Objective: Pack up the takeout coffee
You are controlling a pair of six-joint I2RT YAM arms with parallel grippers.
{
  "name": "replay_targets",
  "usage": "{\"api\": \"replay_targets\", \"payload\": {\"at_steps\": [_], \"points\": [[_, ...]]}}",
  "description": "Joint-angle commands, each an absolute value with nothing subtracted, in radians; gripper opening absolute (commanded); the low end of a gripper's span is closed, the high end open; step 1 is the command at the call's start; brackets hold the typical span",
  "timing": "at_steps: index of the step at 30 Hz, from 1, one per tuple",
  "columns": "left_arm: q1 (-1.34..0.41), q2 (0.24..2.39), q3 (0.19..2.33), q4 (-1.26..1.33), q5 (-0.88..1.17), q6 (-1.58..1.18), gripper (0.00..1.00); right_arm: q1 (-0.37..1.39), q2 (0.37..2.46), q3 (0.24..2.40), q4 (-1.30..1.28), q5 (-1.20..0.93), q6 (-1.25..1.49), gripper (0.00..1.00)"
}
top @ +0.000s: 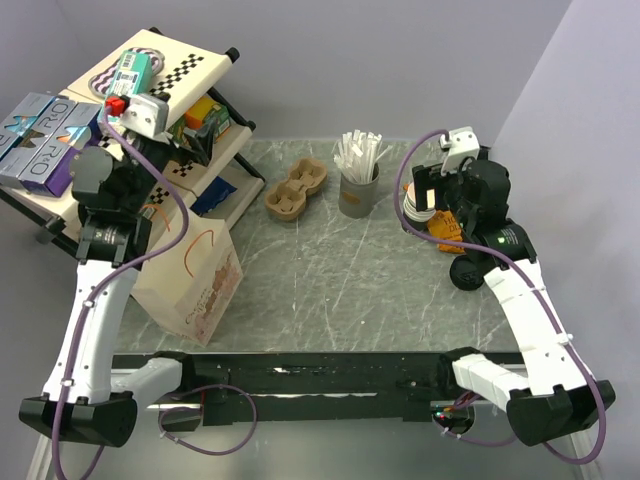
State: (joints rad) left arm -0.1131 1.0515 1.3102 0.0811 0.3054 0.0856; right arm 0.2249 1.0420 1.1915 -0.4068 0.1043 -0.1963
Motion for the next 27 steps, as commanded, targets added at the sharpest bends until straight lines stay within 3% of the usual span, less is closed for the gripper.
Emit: {"api": "replay_targets", "payload": {"at_steps": [1,6,15,21,27], "points": [[-0.121,1.074,1.42,0.078,0.402,0.054,0.99,0.227,1.039,1.272,-0.417,0.02,-0.256,1.0],[-0.161,1.158,1.554,-0.121,0.554,0.109,0.99,0.229,1.016,1.311,-0.426,-0.133,-0.353,1.0],[-0.356,1.178,1.529,-0.287,0.601,0.238,0.99,0.212,1.121,1.499,-0.563,-0.253,-0.322,0.92],[-0.449,1.17,1.479,-0.368,0.603,0.284,0.98,0.118,1.251,1.597,-0.675,-0.299,-0.348,0.76],[-0.462,1.174,1.414,-0.403,0.627,0.244,0.96,0.057,1.42,1.703,-0.906,-0.454,-0.656,0.63]]}}
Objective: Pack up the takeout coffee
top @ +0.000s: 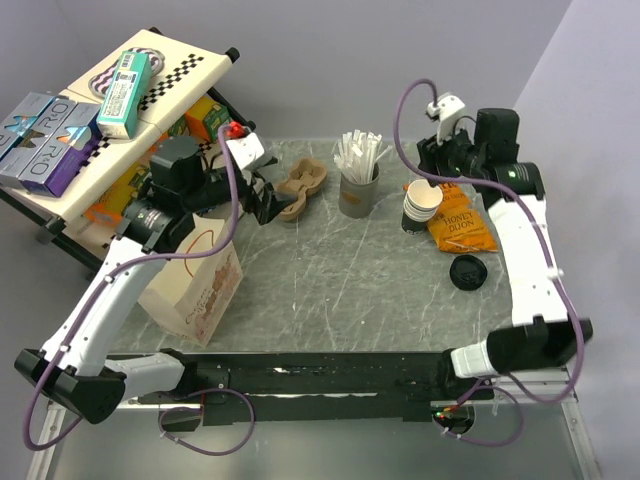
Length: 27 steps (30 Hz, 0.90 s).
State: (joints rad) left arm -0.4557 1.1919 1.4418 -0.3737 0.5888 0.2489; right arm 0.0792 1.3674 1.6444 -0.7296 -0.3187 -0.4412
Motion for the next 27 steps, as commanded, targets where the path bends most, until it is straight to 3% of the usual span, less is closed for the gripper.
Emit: {"api": "replay_targets", "payload": {"at_steps": [1,4,8,14,27], "points": [[-0.465,1.169,1.393,-0.41,0.635,0.255,0.96,0.052,1.434,1.697,-0.923,-0.466,-0.684,0.63],[-0.472,1.177,1.368,-0.477,0.649,0.328,0.96,0.051,1.472,1.667,-0.952,-0.465,-0.758,0.68],[-0.511,1.213,1.348,-0.659,0.593,0.509,0.93,0.048,1.546,1.663,-0.96,-0.446,-0.788,0.63],[-0.52,1.201,1.267,-0.687,0.511,0.6,0.94,0.048,1.673,1.698,-0.96,-0.403,-0.805,0.5],[-0.522,1.216,1.261,-0.653,0.486,0.588,0.96,0.049,1.789,1.767,-0.959,-0.345,-0.825,0.47]]}}
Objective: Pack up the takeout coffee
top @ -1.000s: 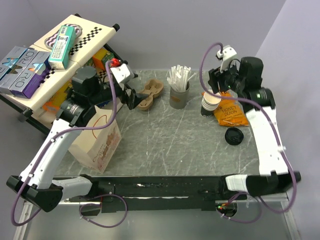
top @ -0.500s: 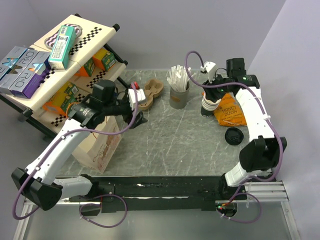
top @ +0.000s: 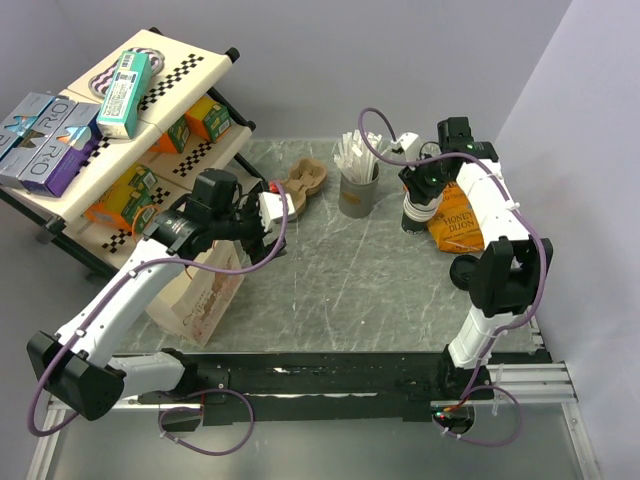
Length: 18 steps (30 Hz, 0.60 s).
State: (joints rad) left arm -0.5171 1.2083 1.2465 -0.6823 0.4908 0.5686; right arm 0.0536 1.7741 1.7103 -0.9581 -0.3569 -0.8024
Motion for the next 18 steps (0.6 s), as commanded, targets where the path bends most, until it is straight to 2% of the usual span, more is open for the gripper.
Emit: {"api": "replay_targets", "payload": {"at_steps": [1,12,18], "points": [[-0.522,1.219,1.264,-0.65,0.483,0.588,0.96,0.049,1.795,1.778,-0.968,-0.344,-0.824,0.47],[-0.522,1.224,1.256,-0.635,0.451,0.598,0.97,0.048,1.816,1.816,-1.022,-0.368,-0.841,0.45],[-0.522,1.246,1.299,-0.601,0.44,0.558,0.97,0.048,1.761,1.793,-0.993,-0.402,-0.835,0.48]]}}
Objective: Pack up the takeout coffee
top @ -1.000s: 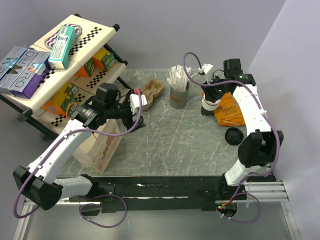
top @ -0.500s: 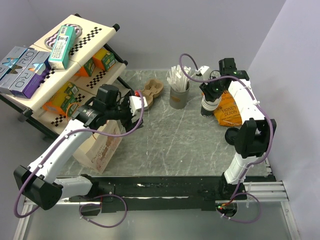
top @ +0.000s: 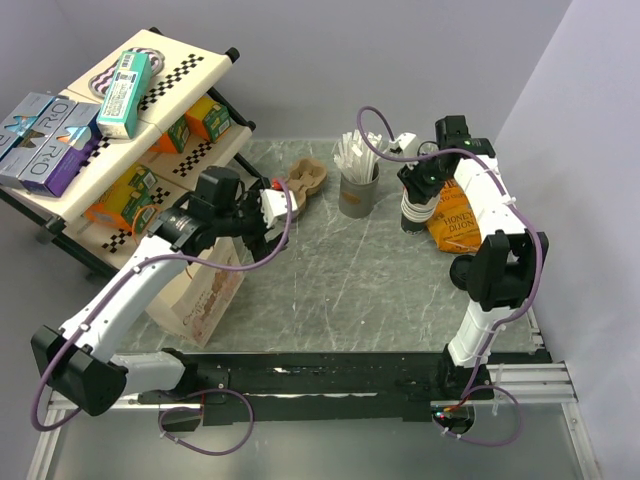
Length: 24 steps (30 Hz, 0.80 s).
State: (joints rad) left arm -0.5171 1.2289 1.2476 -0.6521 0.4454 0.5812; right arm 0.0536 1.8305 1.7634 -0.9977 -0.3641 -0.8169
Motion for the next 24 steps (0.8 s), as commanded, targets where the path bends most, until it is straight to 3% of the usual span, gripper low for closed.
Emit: {"api": "replay_targets", "payload": {"at_steps": [1,24], "points": [[-0.522,1.249,1.305,-0.6,0.44,0.555,0.96,0.049,1.755,1.795,-0.991,-0.403,-0.833,0.49],[-0.522,1.269,1.345,-0.597,0.451,0.537,0.97,0.052,1.79,1.786,-1.042,-0.411,-0.844,0.44]]}}
